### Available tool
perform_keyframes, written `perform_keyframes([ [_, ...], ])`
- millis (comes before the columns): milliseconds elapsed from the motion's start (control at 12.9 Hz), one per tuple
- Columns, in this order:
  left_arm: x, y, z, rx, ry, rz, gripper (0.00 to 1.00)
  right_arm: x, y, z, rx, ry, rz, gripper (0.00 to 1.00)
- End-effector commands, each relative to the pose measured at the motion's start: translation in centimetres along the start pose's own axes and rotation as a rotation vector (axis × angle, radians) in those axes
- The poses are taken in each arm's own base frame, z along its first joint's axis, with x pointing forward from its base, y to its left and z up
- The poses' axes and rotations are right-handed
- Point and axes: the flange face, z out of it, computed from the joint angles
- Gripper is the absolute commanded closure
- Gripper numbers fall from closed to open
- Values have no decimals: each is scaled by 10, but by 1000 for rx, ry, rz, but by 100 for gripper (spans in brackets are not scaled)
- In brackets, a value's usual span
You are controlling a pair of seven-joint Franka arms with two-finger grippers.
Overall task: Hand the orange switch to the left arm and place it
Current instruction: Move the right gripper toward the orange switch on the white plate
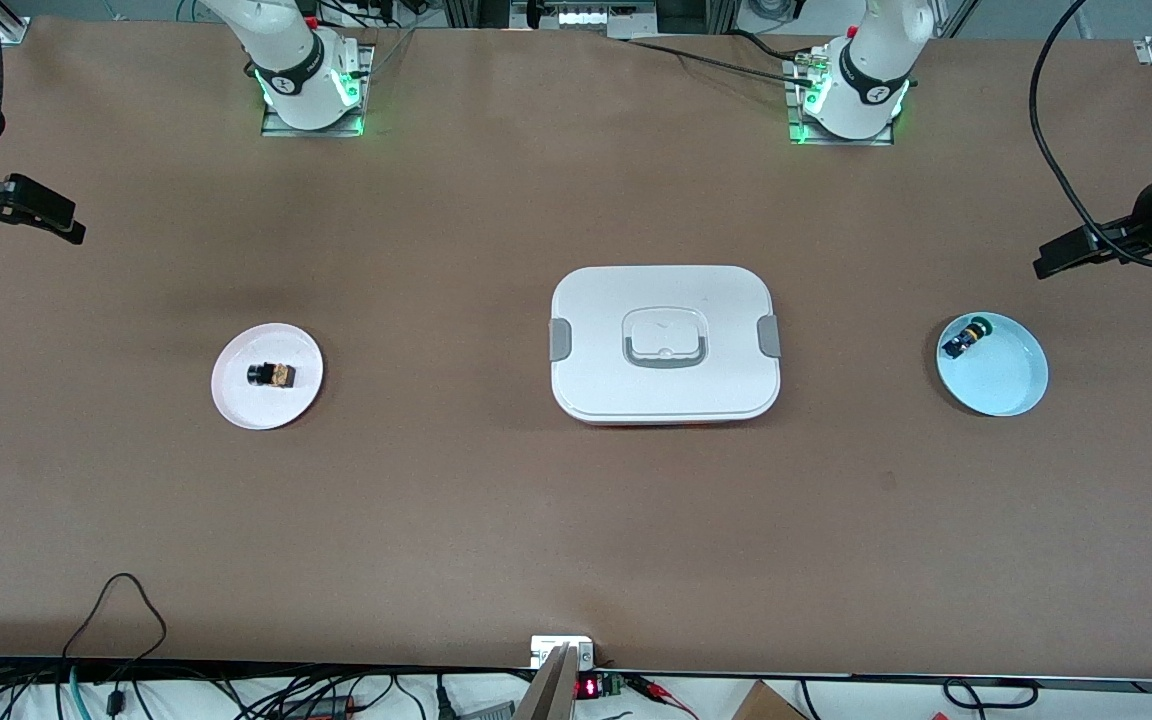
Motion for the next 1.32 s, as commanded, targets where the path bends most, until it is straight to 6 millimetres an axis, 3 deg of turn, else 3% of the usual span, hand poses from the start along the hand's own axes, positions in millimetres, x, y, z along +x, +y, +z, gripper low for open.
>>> perform_keyframes([
  [0,3,1,-4,-10,5,22,0,-3,0,-4,-8,-3,-16,0],
  [233,3,1,-4,-10,5,22,0,-2,-1,-6,-6,5,-16,0],
  [544,4,1,-4,-10,5,20,0,14,-7,17,-7,-25,-29,0],
  [699,4,1,-4,-10,4,20,0,29,-9,41,-23,-47,-22,0],
  [854,3,0,-5,-10,7,19,0,55,-15,84,-25,-77,-30,0],
  [1243,4,-3,-4,-14,8,13,0,86,-31,162,-49,-134,9,0],
])
